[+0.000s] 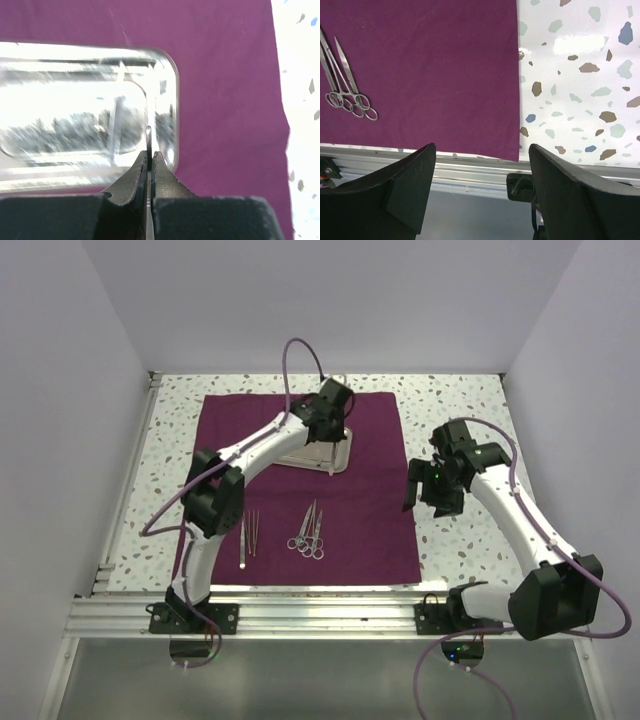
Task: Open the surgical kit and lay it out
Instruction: Pick up the medical item from the container, then place the medical item in the surgical kit.
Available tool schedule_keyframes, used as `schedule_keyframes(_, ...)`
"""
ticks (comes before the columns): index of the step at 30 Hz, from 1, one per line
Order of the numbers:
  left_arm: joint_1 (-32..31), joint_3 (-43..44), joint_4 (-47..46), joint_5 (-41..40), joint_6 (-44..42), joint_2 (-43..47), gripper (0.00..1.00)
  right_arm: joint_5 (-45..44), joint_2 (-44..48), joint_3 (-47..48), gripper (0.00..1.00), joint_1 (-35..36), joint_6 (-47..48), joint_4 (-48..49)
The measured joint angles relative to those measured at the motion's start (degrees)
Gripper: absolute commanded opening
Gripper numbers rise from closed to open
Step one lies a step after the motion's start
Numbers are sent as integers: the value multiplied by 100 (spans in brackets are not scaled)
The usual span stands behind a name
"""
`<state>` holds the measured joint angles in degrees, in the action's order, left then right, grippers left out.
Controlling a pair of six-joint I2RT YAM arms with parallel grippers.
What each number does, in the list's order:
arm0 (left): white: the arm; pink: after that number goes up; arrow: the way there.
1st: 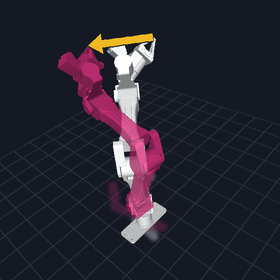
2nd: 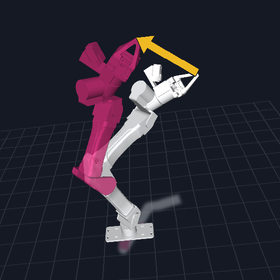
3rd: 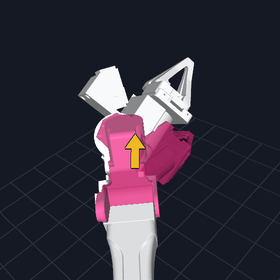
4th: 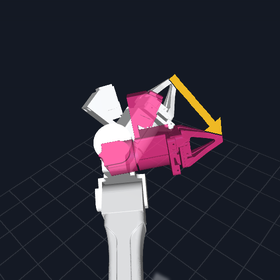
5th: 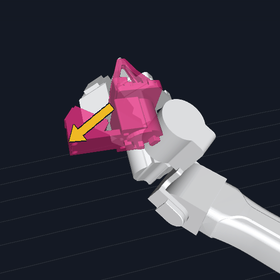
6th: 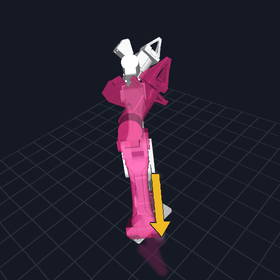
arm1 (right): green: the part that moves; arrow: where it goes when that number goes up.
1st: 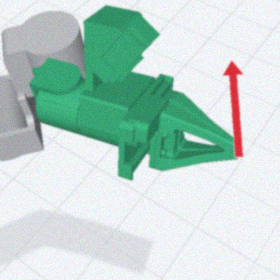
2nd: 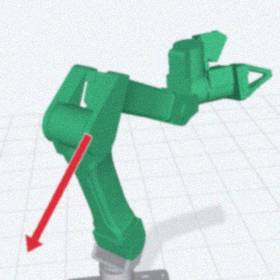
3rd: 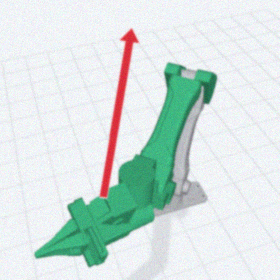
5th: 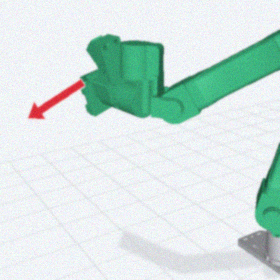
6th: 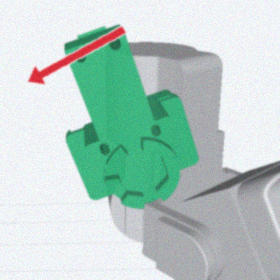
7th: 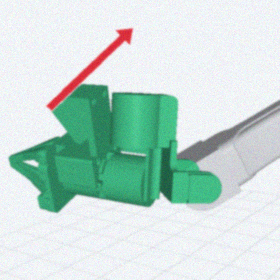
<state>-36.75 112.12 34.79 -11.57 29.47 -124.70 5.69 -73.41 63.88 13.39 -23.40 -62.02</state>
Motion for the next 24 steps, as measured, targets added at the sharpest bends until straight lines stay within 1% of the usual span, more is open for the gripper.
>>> schedule_keyframes(4, -579, -1036, -85, -223, 785, 483, 0, -87, 136, 4, 79, 0, -103, -55)
schedule_keyframes(7, -1196, -1530, -87, -448, 1305, 588, 0, -214, 221, 66, 79, 0, -197, -225)
schedule_keyframes(11, -1982, -1827, -57, -656, 1821, 588, 0, -310, 343, 144, 79, 0, -304, -389)
schedule_keyframes(13, -2262, -1834, 9, -721, 2103, 588, 0, -321, 424, 116, 79, 0, -341, -426)
schedule_keyframes(16, -2352, -1873, 15, -793, 2409, 590, 0, -323, 579, -76, 80, 0, -372, -435)
schedule_keyframes(17, -2343, -1908, 20, -811, 2494, 590, 2, -323, 627, -157, 80, 0, -382, -448)
schedule_keyframes(18, -2328, -1945, 26, -815, 2553, 590, 10, -323, 662, -227, 81, 0, -400, -457)
schedule_keyframes(19, -2319, -1987, 26, -813, 2592, 590, 20, -326, 682, -278, 81, 0, -407, -463)
schedule_keyframes(20, -2304, -2017, 28, -793, 2616, 590, 35, -328, 699, -317, 82, 0, -417, -459)
schedule_keyframes(22, -2277, -2037, 22, -708, 2625, 590, 49, -326, 719, -361, 82, 0, -455, -459)
schedule_keyframes(23, -2273, -2037, 11, -664, 2621, 590, 60, -326, 719, -363, 82, 0, -470, -455)
schedule_keyframes(24, -2273, -2037, -11, -621, 2568, 590, 62, -323, 719, -363, 82, 0, -490, -435)
